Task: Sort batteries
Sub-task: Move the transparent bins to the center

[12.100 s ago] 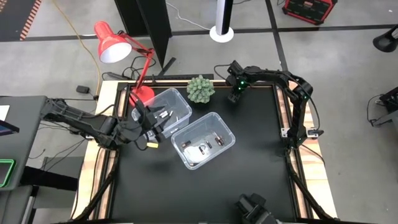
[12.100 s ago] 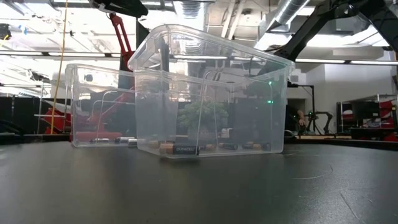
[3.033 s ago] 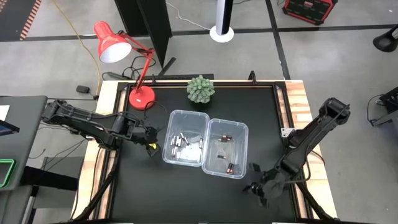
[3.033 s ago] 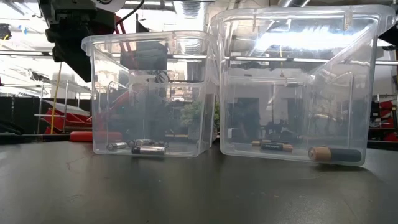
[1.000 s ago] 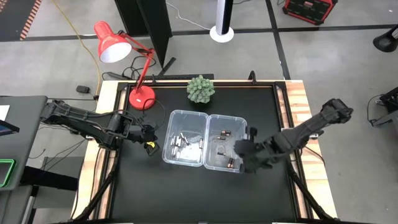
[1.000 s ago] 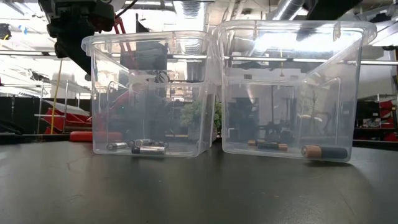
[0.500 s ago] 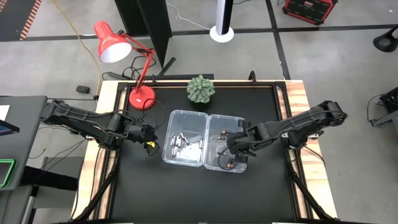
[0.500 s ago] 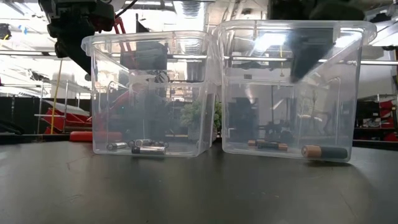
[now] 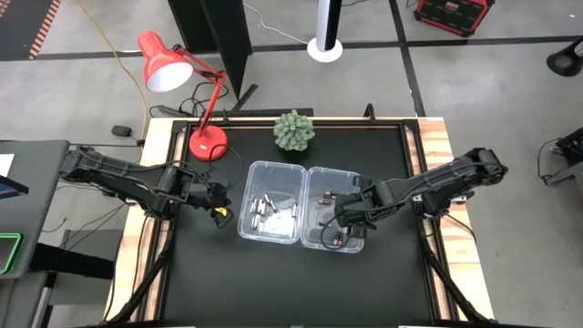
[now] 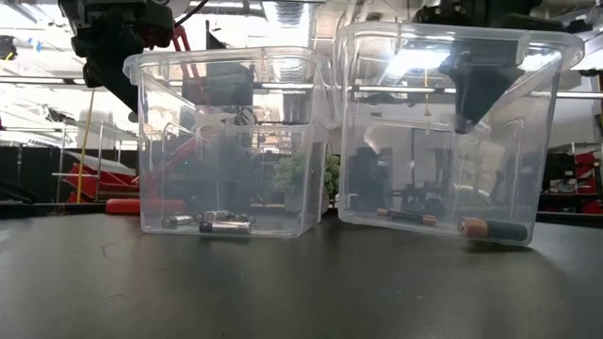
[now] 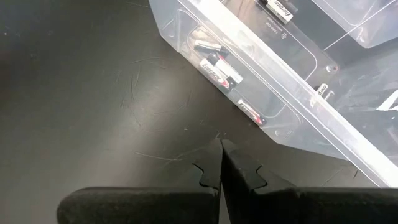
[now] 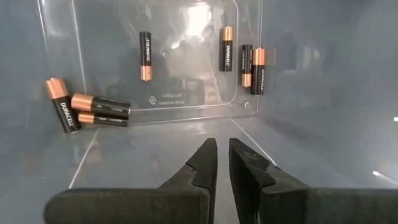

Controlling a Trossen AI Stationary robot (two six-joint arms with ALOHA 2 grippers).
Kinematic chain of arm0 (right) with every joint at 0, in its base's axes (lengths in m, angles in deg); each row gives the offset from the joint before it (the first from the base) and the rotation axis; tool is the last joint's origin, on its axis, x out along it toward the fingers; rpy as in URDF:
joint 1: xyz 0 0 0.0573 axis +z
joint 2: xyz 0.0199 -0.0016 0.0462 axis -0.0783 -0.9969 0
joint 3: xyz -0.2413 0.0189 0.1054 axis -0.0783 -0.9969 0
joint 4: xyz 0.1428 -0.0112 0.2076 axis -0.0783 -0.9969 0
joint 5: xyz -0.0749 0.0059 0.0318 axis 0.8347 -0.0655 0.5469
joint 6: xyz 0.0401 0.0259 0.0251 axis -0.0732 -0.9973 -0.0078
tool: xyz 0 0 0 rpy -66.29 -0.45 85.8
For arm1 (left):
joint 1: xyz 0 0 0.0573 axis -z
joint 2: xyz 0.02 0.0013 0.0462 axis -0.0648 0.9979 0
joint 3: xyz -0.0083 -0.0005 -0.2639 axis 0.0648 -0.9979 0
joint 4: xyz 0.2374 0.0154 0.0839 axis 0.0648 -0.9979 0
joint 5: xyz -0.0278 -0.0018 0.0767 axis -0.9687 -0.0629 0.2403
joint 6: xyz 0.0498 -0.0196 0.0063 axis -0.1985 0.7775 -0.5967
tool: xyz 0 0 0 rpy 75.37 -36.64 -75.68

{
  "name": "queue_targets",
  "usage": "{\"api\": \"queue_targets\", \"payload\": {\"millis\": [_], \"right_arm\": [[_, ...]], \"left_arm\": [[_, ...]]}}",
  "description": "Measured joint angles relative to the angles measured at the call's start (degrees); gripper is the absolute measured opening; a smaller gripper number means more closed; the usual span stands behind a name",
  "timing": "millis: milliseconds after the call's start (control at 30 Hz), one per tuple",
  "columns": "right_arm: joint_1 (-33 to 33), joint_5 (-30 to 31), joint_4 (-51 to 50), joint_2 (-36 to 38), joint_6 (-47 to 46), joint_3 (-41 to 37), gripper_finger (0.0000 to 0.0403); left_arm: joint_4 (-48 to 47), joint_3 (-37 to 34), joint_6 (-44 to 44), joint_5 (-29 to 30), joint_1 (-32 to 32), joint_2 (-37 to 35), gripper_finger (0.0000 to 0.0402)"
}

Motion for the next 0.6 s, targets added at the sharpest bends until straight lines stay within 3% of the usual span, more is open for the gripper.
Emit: {"api": "queue_targets", "payload": {"millis": [600], "right_arm": [[2.7,1.6,-1.4,0.0,1.4,5.9,0.0058]], "left_arm": [[0.0,0.0,-0.1,-0.1,0.0,0.0,0.0000]]}}
